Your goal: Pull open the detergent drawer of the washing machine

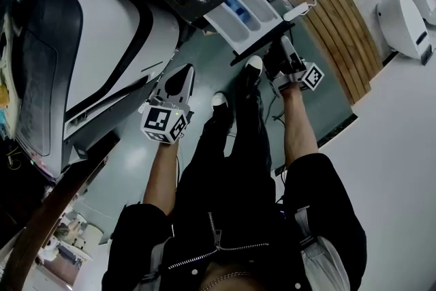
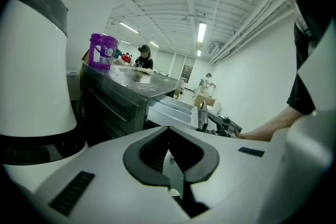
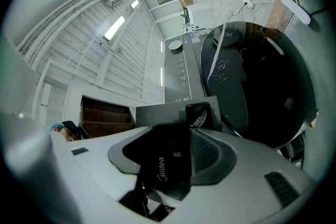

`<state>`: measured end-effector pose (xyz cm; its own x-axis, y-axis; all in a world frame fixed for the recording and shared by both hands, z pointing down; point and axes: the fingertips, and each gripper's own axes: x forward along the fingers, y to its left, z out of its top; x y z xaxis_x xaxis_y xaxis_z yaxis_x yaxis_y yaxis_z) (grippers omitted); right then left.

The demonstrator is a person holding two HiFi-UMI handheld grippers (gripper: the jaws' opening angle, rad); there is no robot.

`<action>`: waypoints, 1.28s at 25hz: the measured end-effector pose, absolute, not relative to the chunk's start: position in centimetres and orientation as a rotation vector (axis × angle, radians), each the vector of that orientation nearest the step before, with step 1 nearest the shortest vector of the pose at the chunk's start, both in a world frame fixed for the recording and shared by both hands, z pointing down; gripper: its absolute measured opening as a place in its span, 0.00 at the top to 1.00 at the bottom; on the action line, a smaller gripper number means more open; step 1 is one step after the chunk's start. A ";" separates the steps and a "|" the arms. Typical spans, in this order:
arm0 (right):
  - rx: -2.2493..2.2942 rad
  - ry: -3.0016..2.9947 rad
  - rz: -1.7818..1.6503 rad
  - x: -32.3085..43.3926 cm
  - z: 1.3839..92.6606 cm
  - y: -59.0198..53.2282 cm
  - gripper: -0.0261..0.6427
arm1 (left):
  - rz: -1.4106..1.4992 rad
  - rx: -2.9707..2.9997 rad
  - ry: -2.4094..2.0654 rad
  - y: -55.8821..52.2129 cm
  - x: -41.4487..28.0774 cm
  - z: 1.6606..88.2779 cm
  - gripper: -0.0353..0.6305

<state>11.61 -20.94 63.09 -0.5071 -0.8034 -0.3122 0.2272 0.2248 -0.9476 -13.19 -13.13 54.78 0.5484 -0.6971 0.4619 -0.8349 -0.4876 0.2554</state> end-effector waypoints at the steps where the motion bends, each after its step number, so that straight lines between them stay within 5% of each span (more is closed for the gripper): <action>1: -0.562 1.598 -1.444 11.6 63.2 -20.9 0.66 | 0.411 2.339 -1.242 -13.1 -13.2 54.7 0.92; 10: -0.701 1.670 -1.474 11.4 63.6 -19.9 0.67 | 0.398 2.355 -1.254 -12.3 -13.2 53.6 0.92; 25: -1.264 2.325 -1.259 9.5 57.2 -15.1 0.93 | 0.375 2.469 -1.228 -10.6 -12.4 49.5 0.92; 32: -1.553 2.669 -0.908 7.0 53.1 -13.0 0.95 | 0.331 2.543 -1.226 -10.0 -12.6 46.6 0.92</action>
<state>7.02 -12.97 53.11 -0.5324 -0.7770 0.3359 -0.8206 0.3764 -0.4301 -12.56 -9.97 46.57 0.6099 -0.7201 0.3309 -0.7888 -0.5918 0.1661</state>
